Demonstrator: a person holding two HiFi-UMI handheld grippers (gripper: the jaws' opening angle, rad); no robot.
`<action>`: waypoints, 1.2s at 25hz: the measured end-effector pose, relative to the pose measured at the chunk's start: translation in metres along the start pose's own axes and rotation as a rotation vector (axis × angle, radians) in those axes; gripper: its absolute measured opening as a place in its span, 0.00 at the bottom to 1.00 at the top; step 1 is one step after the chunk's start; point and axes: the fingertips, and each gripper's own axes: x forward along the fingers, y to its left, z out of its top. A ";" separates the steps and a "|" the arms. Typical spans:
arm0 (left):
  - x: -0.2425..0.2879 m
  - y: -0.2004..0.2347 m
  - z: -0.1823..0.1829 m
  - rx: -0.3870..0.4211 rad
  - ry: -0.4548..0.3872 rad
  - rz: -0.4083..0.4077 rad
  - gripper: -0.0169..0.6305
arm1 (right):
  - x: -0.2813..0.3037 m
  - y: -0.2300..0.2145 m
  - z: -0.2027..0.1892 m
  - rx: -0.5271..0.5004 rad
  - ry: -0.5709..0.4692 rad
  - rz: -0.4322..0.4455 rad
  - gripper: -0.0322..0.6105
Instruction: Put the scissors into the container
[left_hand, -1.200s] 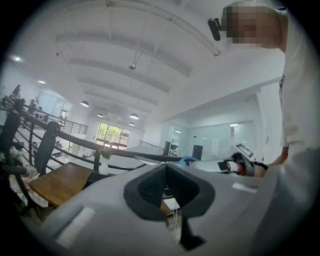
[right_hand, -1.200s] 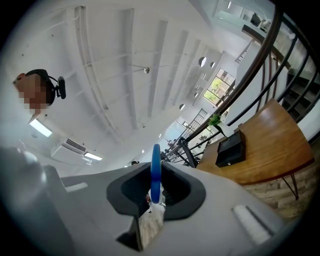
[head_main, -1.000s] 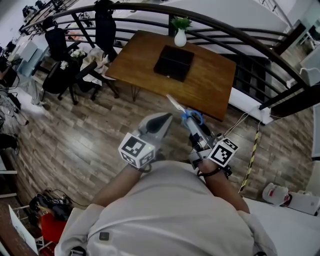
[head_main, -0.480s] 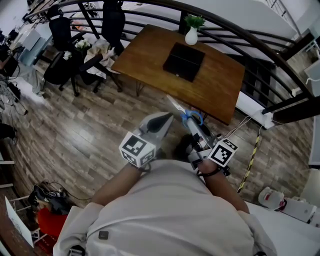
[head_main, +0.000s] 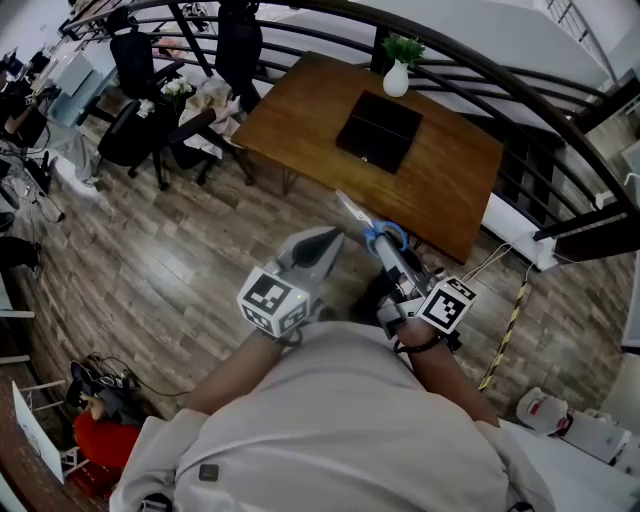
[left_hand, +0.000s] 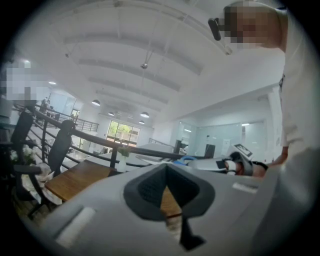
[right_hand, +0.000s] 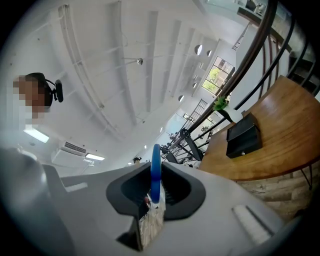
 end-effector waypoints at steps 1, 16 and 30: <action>0.004 0.003 0.001 -0.001 0.002 0.005 0.03 | 0.003 -0.003 0.004 0.003 0.003 0.002 0.14; 0.142 0.048 0.021 0.000 -0.012 0.032 0.03 | 0.040 -0.093 0.113 -0.004 0.028 0.041 0.14; 0.291 0.043 0.039 -0.002 -0.010 -0.033 0.03 | 0.021 -0.174 0.227 -0.018 0.009 0.023 0.14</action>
